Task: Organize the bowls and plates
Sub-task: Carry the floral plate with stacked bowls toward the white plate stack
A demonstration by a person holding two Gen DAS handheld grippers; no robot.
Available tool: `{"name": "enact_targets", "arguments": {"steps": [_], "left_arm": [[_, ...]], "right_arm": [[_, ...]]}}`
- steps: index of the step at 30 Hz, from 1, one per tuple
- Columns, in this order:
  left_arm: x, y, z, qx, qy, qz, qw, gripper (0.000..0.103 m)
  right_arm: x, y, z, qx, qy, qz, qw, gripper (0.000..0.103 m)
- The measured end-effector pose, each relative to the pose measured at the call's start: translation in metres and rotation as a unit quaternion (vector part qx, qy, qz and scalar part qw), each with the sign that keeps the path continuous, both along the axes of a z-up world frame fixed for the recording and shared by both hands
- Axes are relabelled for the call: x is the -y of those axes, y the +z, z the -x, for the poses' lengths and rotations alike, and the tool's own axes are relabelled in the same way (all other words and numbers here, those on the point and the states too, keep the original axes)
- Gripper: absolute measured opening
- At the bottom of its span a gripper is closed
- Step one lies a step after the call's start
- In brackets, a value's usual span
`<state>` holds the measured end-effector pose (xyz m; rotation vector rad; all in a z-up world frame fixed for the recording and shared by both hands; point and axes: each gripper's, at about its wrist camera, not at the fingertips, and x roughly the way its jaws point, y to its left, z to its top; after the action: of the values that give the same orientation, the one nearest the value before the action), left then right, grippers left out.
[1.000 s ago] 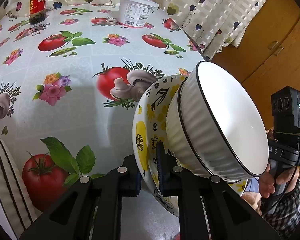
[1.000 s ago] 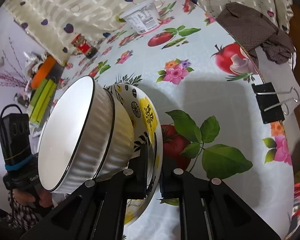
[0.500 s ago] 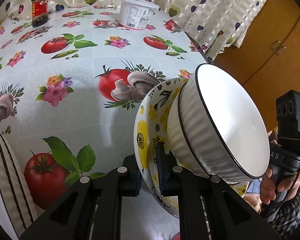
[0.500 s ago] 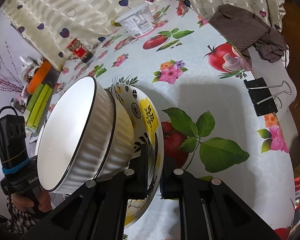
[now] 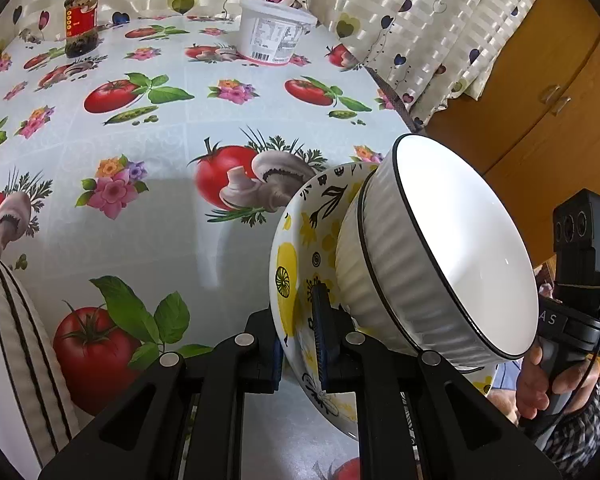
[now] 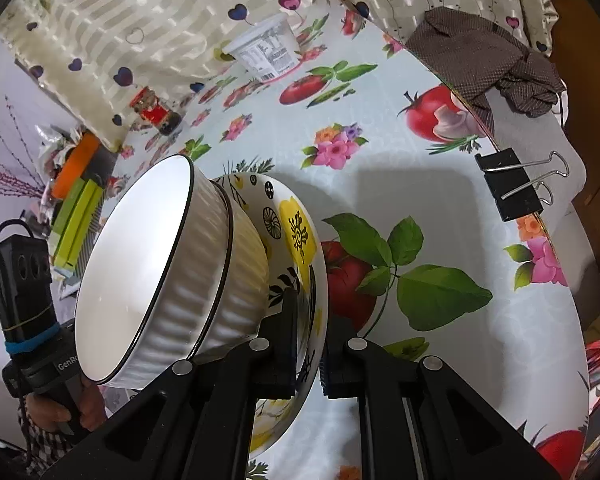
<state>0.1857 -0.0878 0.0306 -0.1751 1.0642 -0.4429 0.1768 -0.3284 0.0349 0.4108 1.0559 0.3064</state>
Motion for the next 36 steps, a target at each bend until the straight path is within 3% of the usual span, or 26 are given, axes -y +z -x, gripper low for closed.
{"name": "enact_targets", "arguments": {"steps": [16, 36], "left_arm": [[-0.025, 0.040, 0.006, 0.026, 0.025, 0.019, 0.9992, 0.012], [-0.108, 0.079, 0.029, 0.057, 0.092, 0.017, 0.9940, 0.011]], "right_arm": [[-0.022, 0.040, 0.000, 0.024, 0.012, 0.008, 1.000, 0.010], [-0.107, 0.073, -0.007, 0.039, 0.076, 0.009, 0.996, 0.010]]}}
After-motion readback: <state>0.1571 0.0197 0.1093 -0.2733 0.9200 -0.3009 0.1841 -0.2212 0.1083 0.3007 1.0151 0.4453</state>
